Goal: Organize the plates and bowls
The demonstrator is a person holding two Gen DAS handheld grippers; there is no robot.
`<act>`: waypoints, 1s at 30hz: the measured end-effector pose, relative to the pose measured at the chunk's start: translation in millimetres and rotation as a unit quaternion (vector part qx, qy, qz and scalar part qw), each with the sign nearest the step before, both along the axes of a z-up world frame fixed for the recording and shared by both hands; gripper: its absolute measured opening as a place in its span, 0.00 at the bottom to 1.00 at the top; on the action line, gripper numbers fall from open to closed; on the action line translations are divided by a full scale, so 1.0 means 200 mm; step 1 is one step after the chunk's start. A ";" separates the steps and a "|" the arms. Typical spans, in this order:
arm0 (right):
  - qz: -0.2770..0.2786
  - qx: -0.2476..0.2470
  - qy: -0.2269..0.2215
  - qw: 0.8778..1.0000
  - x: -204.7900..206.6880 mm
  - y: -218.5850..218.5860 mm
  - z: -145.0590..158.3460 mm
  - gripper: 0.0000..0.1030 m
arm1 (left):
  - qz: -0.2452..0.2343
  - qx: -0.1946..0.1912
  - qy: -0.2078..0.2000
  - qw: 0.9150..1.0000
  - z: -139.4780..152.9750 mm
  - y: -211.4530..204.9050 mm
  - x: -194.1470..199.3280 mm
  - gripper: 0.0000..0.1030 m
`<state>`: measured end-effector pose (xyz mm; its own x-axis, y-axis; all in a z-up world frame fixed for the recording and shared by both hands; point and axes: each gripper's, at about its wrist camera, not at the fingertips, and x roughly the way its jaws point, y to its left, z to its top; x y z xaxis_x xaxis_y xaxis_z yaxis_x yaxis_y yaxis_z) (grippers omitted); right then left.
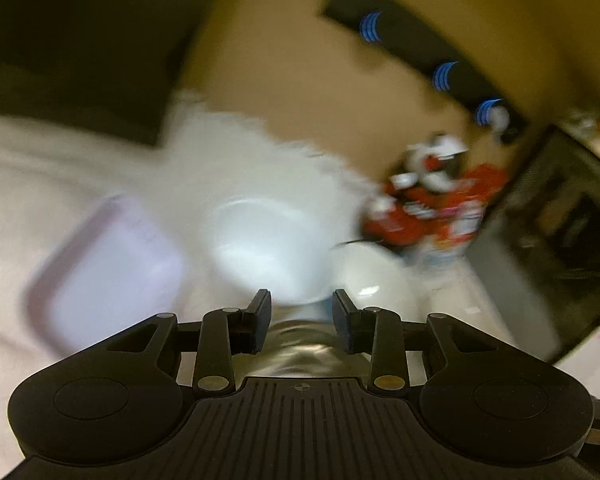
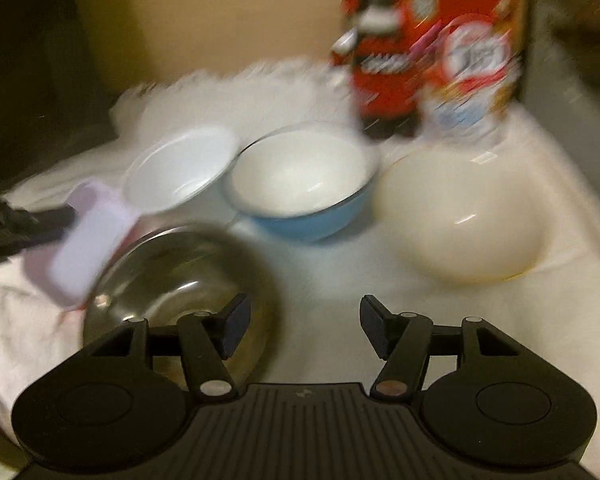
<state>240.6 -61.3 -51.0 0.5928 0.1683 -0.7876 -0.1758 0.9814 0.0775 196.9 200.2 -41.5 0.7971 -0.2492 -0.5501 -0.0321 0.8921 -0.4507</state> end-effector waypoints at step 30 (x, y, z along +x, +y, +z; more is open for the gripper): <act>0.078 0.073 0.103 0.989 0.88 -0.87 -0.34 0.30 | 0.024 0.001 0.189 0.982 -0.44 -1.17 0.69 0.30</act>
